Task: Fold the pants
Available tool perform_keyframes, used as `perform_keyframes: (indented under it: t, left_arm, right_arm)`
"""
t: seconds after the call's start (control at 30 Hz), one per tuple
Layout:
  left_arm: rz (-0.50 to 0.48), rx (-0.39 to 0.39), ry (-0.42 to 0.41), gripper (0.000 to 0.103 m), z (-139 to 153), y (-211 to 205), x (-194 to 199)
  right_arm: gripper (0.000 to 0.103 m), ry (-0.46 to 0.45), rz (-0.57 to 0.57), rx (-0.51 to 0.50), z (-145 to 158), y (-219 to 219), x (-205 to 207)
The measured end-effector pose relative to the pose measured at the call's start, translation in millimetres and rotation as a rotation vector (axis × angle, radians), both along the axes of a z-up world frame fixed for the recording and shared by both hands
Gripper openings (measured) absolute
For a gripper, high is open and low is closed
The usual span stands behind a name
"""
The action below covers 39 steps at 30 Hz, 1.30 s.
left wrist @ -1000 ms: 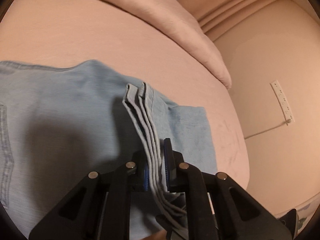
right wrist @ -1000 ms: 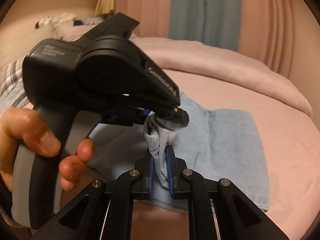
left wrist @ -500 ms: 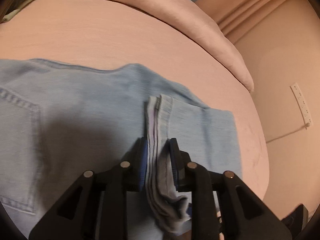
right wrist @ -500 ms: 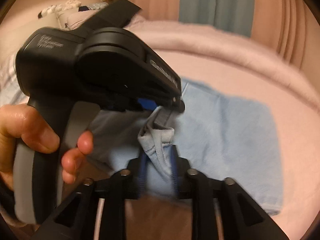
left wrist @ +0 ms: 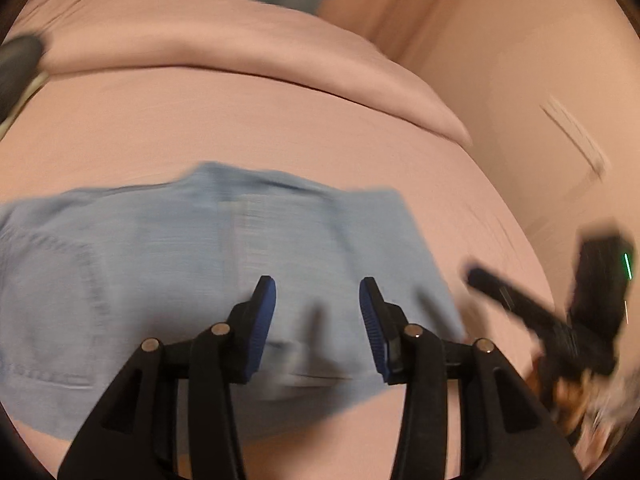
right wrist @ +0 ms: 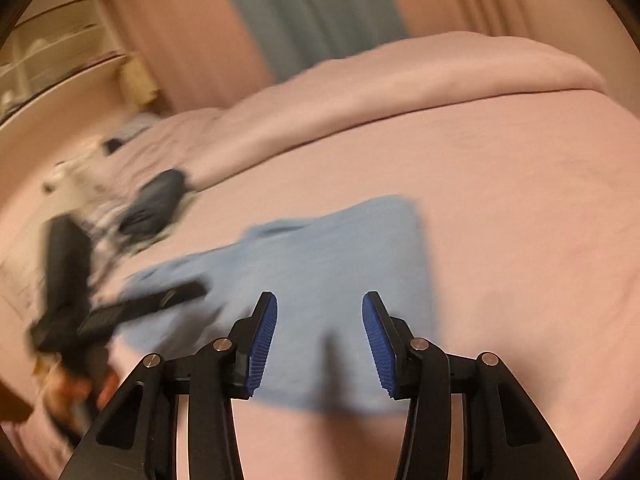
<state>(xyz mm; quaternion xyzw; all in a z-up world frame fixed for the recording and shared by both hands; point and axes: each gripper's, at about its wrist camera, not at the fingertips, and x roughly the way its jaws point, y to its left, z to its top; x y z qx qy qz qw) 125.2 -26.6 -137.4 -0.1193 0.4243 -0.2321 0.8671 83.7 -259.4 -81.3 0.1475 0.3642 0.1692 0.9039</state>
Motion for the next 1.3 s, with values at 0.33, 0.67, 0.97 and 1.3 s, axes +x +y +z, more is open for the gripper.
perform_keyframes:
  t: [0.33,0.67,0.97,1.3]
  left_arm:
    - [-0.086,0.036,0.095,0.04,-48.2,-33.8,-13.2]
    - [-0.071,-0.02,0.101,0.033,-48.9,-6.0,-25.9]
    - [-0.066,-0.064,0.125,0.033,-50.2,-4.2,-24.0]
    - [-0.041,-0.093,0.161,0.034,-39.5,7.0,-25.9]
  right_arm:
    - [0.023,0.133,0.026,-0.213,-17.8,24.9,85.7]
    - [0.018,0.198,0.005,-0.218,-30.9,20.8,84.1]
    - [0.018,0.162,0.063,-0.33,-43.6,27.4,-11.5]
    - [0.018,0.095,-0.016,-0.398,-42.2,31.7,-43.9]
